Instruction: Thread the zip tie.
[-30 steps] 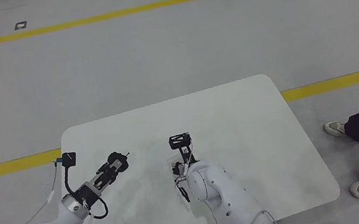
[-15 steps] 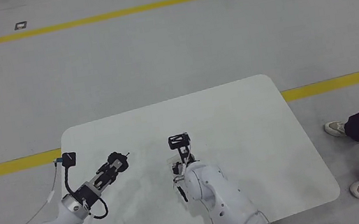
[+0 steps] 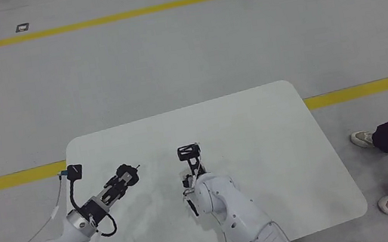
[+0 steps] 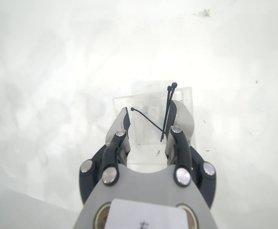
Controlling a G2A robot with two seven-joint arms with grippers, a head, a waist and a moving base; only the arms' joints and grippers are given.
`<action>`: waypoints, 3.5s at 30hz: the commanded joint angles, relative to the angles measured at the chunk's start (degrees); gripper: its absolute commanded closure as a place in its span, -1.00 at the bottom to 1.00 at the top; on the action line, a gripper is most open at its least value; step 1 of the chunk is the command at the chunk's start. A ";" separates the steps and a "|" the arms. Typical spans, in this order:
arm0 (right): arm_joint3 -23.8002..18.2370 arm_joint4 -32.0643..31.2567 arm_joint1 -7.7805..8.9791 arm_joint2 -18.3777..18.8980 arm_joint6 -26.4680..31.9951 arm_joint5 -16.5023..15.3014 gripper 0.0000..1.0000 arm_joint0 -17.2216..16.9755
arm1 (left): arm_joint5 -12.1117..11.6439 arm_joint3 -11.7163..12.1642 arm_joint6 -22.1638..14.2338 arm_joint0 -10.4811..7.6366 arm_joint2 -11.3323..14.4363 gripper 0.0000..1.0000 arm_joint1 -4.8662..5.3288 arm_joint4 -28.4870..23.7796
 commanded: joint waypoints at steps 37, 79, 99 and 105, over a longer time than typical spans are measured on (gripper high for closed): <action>-2.25 -0.57 0.64 -2.35 -1.12 0.00 0.26 -1.29 | 0.00 0.00 0.00 0.00 0.00 1.00 0.00 0.00; 0.58 1.02 0.12 -2.21 -0.29 0.00 0.38 0.52 | 0.00 0.00 0.00 0.00 0.00 1.00 0.00 0.00; 1.93 1.28 -0.12 -1.28 -0.59 0.00 0.66 0.99 | 0.00 0.00 0.00 0.00 0.00 1.00 0.00 0.00; 2.08 1.06 -0.14 -1.06 -0.49 0.00 0.72 0.97 | 0.00 0.00 0.00 0.00 0.00 1.00 0.00 0.00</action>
